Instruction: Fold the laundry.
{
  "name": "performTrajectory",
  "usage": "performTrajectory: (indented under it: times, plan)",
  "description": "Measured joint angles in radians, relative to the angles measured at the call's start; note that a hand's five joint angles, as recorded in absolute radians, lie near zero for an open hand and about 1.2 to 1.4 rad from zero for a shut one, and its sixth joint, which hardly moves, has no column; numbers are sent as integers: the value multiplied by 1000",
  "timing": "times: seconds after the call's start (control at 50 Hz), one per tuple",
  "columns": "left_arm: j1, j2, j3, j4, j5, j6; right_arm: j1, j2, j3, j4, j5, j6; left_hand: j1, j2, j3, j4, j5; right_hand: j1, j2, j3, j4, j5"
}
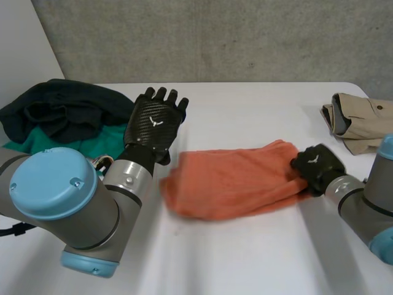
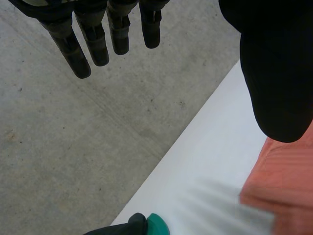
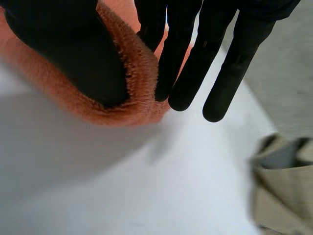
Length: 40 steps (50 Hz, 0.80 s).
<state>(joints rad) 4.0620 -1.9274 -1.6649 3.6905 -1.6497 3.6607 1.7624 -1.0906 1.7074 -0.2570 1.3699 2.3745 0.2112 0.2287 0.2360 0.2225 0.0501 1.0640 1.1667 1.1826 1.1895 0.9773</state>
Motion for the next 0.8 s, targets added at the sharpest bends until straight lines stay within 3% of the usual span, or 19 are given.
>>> performTrajectory:
  times: [0.08,0.18,0.28,0.38,0.42,0.46,0.52,0.54,0.72,0.8]
  plan:
    - [0,6,0,-2,-1,1,30,-29,-10,-64,14,-6,0,0,0,0,0,0,0,3,5,6]
    - [5,36,0,-7,-6,1,189,-71,-47,-136,-26,-18,0,0,0,0,0,0,0,3,7,16]
    - [18,71,-12,-9,-37,-6,394,-18,-68,-198,-138,-79,0,0,0,0,0,0,0,3,7,19]
    - [37,85,-22,-10,-100,-28,481,52,-77,-209,-222,-126,0,0,0,0,0,0,-16,-19,-17,3]
    - [43,87,-23,-11,-119,-40,498,77,-85,-203,-242,-129,0,-2,0,0,0,-51,-127,-137,-124,-88]
    - [47,87,-21,-11,-134,-54,503,93,-96,-193,-237,-101,0,-3,0,0,0,-442,-528,-525,-530,-506]
    - [50,86,-13,-11,-145,-75,487,82,-105,-183,-192,-8,0,-3,0,0,0,-809,-904,-907,-914,-878]
    - [49,85,-9,-11,-146,-79,476,71,-106,-180,-173,32,0,-3,0,0,0,-832,-934,-941,-947,-908]
    - [-23,45,88,-21,-135,-153,302,-127,-109,-77,-63,568,0,-3,0,0,0,-839,-951,-974,-980,-933]
    - [-89,-17,169,-66,-111,-199,238,-156,-143,33,-57,677,0,-3,0,0,0,-839,-951,-974,-980,-933]
